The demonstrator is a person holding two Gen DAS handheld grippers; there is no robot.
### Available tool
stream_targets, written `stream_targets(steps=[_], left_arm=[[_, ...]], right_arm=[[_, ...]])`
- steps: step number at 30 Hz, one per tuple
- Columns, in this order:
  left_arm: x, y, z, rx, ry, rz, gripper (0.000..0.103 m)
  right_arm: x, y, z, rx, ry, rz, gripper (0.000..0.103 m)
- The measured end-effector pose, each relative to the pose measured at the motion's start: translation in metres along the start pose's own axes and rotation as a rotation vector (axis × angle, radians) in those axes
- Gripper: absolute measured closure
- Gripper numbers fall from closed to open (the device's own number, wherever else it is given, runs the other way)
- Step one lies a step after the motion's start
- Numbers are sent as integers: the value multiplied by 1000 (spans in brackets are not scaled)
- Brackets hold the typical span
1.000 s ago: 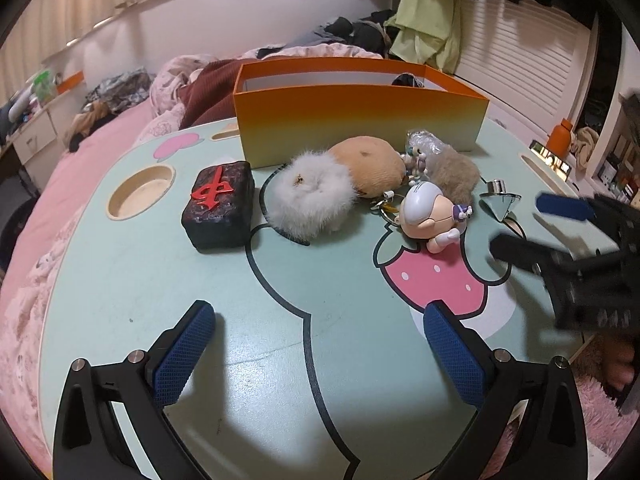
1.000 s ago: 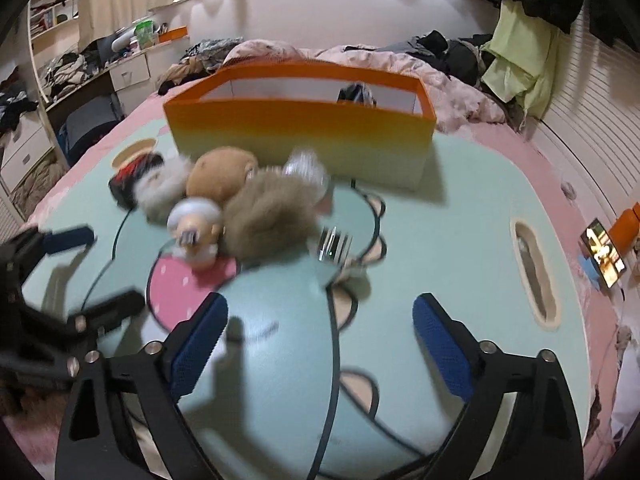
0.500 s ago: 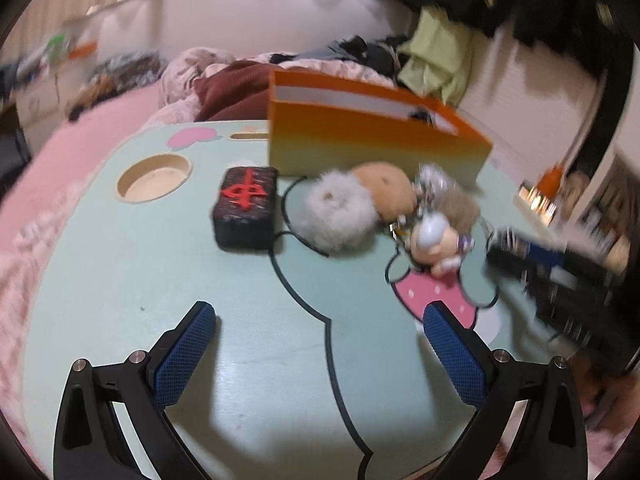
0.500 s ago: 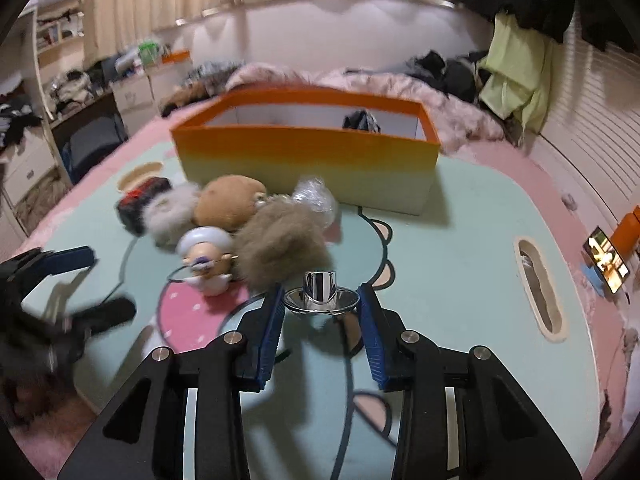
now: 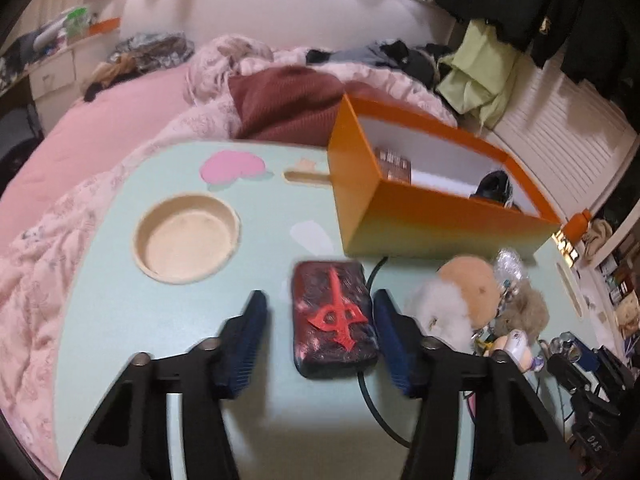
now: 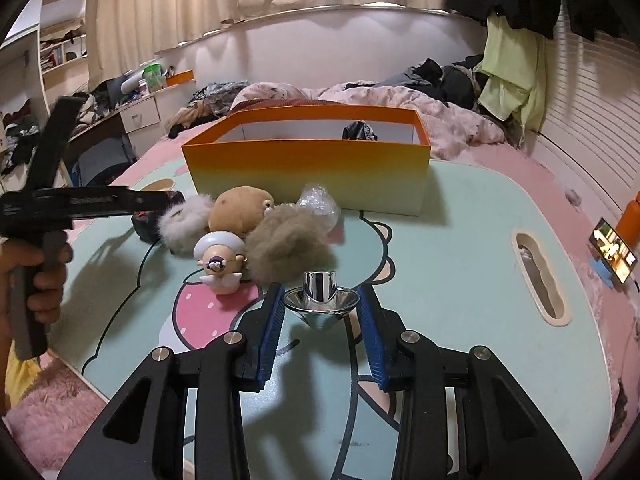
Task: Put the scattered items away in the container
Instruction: 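Grasp the silver cup with right tool while left grasps red-cross black box, then release the cup into the orange box with right tool while left releases the black box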
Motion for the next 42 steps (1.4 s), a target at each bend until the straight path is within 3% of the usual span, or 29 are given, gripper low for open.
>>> stream_targets(steps=[1, 11, 14, 18, 23, 26, 31, 32, 36, 42], left_arm=[[1, 0, -2, -16, -9, 6, 63], [10, -2, -36, 94, -69, 3, 64], [-6, -10, -57, 114, -112, 35, 64], [-42, -30, -68, 170, -135, 66, 64], [-89, -66, -43, 209, -109, 110, 64], [-108, -85, -17, 198, -67, 129, 64], [-122, -103, 26, 167, -10, 134, 63], [-122, -103, 32, 159, -2, 131, 61], [-123, -92, 38, 138, -20, 71, 29], [-110, -73, 12, 191, -71, 3, 24]], right_arm=[[0, 0, 0, -1, 1, 0, 64], [-2, -1, -5, -6, -18, 16, 64], [-9, 0, -13, 51, -63, 6, 64], [-36, 2, -22, 29, -115, 5, 64], [-99, -7, -13, -27, -149, 20, 64], [-128, -13, 20, -37, -78, 13, 64], [-152, -44, 73, -76, 26, 129, 64], [-154, -50, 84, -72, 47, 145, 64], [-160, -74, 107, -110, 91, 242, 63], [-159, -85, 81, -149, -2, 334, 42]])
Point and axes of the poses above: each gripper's, at about its wrist camera, not at the fingertips, and z roughly the way its jaws point, y to its left, x to its underside, the point moved 4 cm from there along z, roughly the way its jaws point, and after that the axes turned 6 degrees about -x, right-handed, at the moved point
